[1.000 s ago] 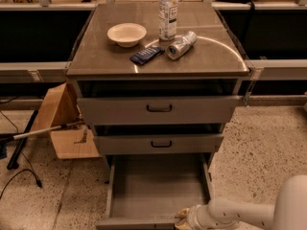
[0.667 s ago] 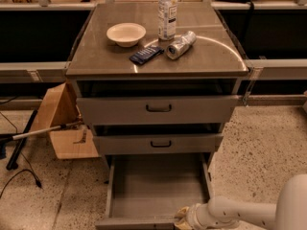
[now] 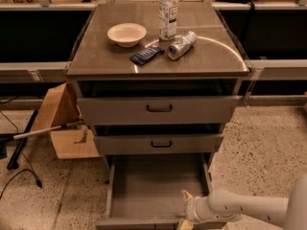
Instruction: Open bottom drawer
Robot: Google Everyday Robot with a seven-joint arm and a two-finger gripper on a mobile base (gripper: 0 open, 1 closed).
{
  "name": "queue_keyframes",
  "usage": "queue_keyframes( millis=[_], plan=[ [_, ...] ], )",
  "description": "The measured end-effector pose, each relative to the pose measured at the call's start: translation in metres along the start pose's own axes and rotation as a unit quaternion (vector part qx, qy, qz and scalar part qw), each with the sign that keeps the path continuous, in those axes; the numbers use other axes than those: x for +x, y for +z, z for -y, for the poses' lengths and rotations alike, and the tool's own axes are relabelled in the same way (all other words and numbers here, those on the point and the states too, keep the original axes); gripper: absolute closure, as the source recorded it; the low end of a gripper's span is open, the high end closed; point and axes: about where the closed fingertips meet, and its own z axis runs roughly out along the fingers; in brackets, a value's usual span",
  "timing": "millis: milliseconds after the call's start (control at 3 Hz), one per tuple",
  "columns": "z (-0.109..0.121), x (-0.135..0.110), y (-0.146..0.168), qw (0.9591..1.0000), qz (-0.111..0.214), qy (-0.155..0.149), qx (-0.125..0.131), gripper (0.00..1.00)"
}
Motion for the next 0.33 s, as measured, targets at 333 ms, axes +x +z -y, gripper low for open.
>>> queue_keyframes(
  millis=[333],
  plan=[
    [0.0, 0.0, 0.0, 1.0, 0.0, 0.0, 0.0, 0.0]
  ],
)
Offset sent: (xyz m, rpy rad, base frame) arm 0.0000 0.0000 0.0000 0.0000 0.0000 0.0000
